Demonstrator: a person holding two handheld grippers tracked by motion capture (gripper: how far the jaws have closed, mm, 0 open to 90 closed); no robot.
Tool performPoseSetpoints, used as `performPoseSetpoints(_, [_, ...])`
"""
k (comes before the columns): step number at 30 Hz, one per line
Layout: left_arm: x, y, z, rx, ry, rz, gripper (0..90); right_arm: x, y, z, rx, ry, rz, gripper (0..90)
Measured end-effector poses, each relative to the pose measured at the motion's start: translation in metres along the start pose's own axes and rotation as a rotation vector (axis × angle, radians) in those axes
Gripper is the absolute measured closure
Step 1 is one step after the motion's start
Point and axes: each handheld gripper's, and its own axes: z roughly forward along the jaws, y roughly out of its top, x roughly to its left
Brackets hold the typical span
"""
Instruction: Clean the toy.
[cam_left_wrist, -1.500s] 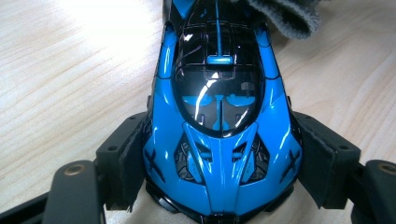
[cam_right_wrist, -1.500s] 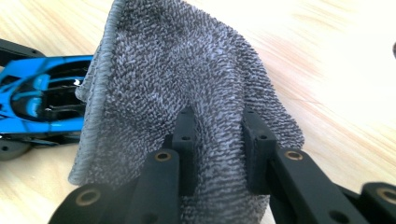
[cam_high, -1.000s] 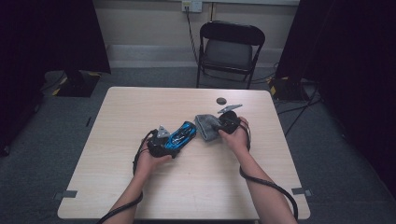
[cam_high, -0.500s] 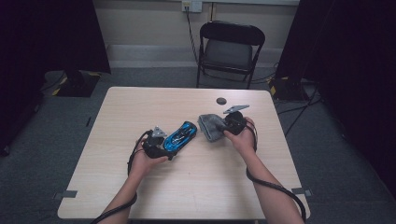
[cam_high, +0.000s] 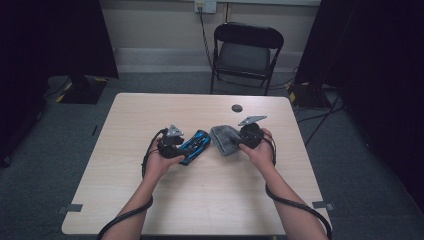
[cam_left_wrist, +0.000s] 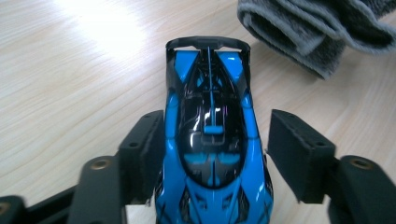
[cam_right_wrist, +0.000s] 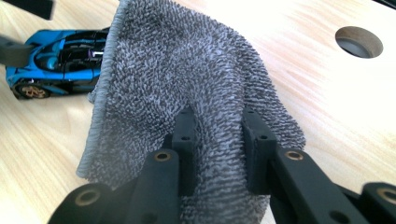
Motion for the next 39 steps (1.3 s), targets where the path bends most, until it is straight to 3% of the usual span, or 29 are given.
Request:
performPoseSetpoints(3, [0.002, 0.001, 0.006, 0.002, 0.003, -0.006, 43.1, -0.001, -0.002, -0.001, -0.001, 0.003, 0.005, 70.6])
performPoseSetpoints(9, [0.000, 0.003, 0.014, 0.014, -0.017, 0.021, 44.8, -0.002, -0.009, -0.002, -0.002, 0.013, 0.004, 70.6])
performPoseSetpoints(11, [0.000, 0.002, 0.017, 0.034, -0.001, 0.029, 44.7, -0.002, -0.012, -0.001, -0.003, 0.015, 0.003, 70.6])
performPoseSetpoints(15, [0.002, -0.001, 0.018, 0.026, 0.002, 0.003, 44.0, -0.002, -0.019, -0.002, -0.007, 0.027, 0.004, 70.5])
performPoseSetpoints(20, [0.001, -0.002, 0.018, 0.025, 0.006, 0.007, 44.0, 0.002, -0.020, -0.004, -0.012, 0.050, -0.017, 70.4])
performPoseSetpoints(29, [0.001, -0.003, 0.017, 0.014, 0.005, 0.010, 44.1, 0.034, -0.021, -0.003, -0.025, 0.160, -0.084, 70.0])
performPoseSetpoints(39, [0.001, -0.002, 0.017, 0.029, 0.005, 0.009, 44.4, 0.077, -0.020, 0.007, 0.012, 0.313, -0.227, 69.6])
